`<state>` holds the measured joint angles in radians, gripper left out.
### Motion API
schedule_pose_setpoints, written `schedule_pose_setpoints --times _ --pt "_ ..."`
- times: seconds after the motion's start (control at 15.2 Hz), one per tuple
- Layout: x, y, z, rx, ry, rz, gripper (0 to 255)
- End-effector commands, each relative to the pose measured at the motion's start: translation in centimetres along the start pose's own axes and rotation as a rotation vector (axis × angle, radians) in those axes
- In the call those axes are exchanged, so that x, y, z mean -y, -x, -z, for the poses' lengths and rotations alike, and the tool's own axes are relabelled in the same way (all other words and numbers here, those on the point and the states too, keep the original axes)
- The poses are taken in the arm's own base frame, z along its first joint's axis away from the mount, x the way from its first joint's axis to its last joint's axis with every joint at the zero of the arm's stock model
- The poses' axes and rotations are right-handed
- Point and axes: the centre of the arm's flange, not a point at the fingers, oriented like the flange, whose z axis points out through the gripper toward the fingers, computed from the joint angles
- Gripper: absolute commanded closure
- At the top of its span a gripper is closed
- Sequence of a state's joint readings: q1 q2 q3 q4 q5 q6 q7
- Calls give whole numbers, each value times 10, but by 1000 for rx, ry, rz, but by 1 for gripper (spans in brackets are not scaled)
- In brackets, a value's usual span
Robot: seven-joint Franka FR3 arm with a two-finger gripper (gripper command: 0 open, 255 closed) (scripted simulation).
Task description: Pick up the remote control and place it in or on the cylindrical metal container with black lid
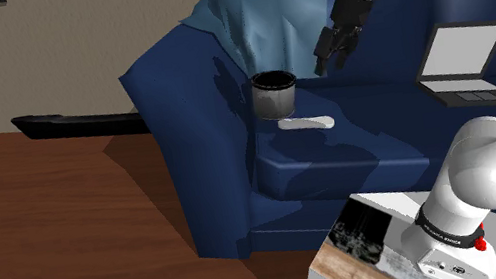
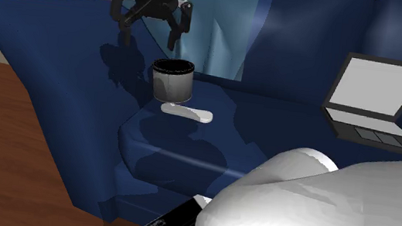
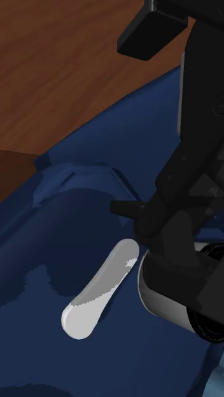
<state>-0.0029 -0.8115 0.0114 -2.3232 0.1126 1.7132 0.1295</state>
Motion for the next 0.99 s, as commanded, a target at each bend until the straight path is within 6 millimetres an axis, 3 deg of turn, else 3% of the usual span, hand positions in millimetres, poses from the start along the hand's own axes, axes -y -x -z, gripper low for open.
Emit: schedule_pose_setpoints --times 0.0,0.92 --pt "0 0 0 0 0 0 0" --pt "-113 -66 -131 117 37 365 0"
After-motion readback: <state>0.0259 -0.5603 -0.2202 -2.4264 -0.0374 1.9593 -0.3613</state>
